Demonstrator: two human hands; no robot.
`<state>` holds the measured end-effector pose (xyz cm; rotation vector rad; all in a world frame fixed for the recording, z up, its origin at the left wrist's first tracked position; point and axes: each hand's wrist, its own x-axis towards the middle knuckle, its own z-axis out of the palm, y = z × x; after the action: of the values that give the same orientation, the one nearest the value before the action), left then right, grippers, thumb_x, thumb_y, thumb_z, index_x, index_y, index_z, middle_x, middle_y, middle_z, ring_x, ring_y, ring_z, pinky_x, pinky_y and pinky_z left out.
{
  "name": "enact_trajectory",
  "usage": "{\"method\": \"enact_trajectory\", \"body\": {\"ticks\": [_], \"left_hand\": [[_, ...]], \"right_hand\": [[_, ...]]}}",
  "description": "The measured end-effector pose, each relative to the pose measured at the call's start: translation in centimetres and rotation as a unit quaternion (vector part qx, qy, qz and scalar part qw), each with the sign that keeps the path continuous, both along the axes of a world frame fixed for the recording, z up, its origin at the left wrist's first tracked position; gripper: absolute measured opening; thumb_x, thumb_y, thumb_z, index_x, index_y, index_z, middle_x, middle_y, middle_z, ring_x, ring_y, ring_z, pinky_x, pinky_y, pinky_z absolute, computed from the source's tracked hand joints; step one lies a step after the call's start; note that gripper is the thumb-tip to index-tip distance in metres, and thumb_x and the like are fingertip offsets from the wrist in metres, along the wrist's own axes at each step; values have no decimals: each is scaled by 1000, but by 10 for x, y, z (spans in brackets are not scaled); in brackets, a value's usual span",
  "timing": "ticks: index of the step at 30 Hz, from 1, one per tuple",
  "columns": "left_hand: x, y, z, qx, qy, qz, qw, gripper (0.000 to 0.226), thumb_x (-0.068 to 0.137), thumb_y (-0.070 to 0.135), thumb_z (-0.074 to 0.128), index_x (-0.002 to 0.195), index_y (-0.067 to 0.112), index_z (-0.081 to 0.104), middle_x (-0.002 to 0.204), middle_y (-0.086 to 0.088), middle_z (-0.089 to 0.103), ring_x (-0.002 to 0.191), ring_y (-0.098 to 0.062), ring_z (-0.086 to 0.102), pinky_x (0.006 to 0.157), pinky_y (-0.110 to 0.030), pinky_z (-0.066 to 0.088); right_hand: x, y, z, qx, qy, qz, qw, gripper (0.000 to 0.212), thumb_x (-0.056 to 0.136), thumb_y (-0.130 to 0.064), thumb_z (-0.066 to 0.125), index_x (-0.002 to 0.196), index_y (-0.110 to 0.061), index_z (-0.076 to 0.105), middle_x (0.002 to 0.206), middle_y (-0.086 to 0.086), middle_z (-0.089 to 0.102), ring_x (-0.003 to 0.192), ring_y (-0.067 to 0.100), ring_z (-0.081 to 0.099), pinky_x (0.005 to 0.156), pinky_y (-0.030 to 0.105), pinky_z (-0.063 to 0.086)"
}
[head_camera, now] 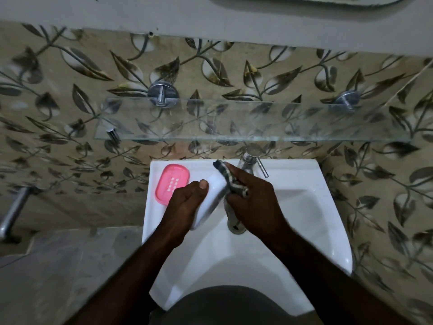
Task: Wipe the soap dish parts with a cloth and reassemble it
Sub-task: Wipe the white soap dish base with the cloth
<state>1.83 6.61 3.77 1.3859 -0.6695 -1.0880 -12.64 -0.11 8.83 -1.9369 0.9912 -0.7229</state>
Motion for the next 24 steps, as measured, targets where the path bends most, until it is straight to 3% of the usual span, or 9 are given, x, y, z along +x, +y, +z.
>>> {"method": "enact_trajectory", "body": {"ticks": [2, 6, 12, 14, 15, 16, 18, 21, 24], "left_hand": [[-2, -2, 0, 15, 50, 16, 999, 52, 76, 63, 60, 85, 13, 74, 101, -10, 72, 98, -29, 65, 92, -42, 46], [-4, -7, -1, 32, 198, 14, 980, 50, 73, 60, 58, 95, 19, 79, 105, -16, 74, 98, -31, 69, 87, -38, 56], [-7, -8, -7, 11, 369, -15, 929, 68, 86, 63, 41, 124, 12, 64, 126, -16, 65, 110, -32, 64, 93, -44, 49], [-4, -8, -9, 4, 399, -12, 917, 71, 88, 65, 38, 127, 11, 62, 127, -17, 63, 110, -33, 62, 95, -46, 48], [-2, -8, -11, 1, 408, -2, 913, 71, 88, 65, 38, 125, 11, 63, 125, -17, 64, 108, -33, 63, 94, -46, 48], [2, -9, -13, -4, 412, 6, 911, 69, 88, 64, 38, 122, 11, 65, 122, -16, 65, 105, -32, 64, 93, -46, 49], [8, -11, -15, -13, 413, 7, 911, 64, 89, 64, 37, 113, 15, 72, 111, -12, 70, 96, -29, 68, 88, -45, 50], [13, -15, -14, 10, 401, -19, 916, 70, 83, 71, 36, 103, 18, 76, 101, -12, 73, 85, -28, 70, 77, -42, 54], [1, -18, -10, 43, 411, -79, 907, 84, 76, 79, 34, 112, 14, 72, 110, -16, 71, 91, -31, 70, 78, -40, 56]], "right_hand": [[1, -3, 0, 45, -6, -18, 999, 72, 67, 2, 54, 121, -46, 63, 93, -22, 74, 77, 6, 70, 65, 13, 54], [5, 6, -2, 5, 0, -18, 1000, 67, 68, 4, 58, 129, -24, 62, 122, -11, 67, 106, -21, 53, 89, -2, 35], [2, 6, -8, -89, 59, 9, 994, 62, 71, 12, 63, 129, -11, 61, 125, -9, 54, 116, -3, 48, 100, -2, 26], [-2, 1, -2, -21, 73, 27, 997, 54, 73, 6, 62, 122, -16, 67, 115, -5, 67, 104, 5, 62, 94, 11, 45], [-6, -4, 3, 51, 76, 48, 995, 46, 74, -1, 60, 115, -18, 71, 99, -1, 74, 87, 13, 70, 80, 24, 57], [-9, -8, 7, 127, 59, 70, 988, 35, 75, -8, 59, 104, -20, 74, 80, 5, 75, 68, 19, 70, 59, 30, 57], [-17, -17, 14, 217, -15, 57, 974, 21, 74, -23, 63, 92, -19, 73, 66, 12, 71, 51, 22, 63, 44, 33, 49], [-18, -28, 16, 197, -42, -41, 979, 21, 75, -26, 66, 93, -21, 74, 63, 3, 70, 48, 18, 59, 47, 31, 48], [-4, -26, 21, 32, 22, -73, 997, 39, 72, 1, 62, 105, -18, 73, 90, 2, 71, 79, 21, 64, 77, 36, 52]]}}
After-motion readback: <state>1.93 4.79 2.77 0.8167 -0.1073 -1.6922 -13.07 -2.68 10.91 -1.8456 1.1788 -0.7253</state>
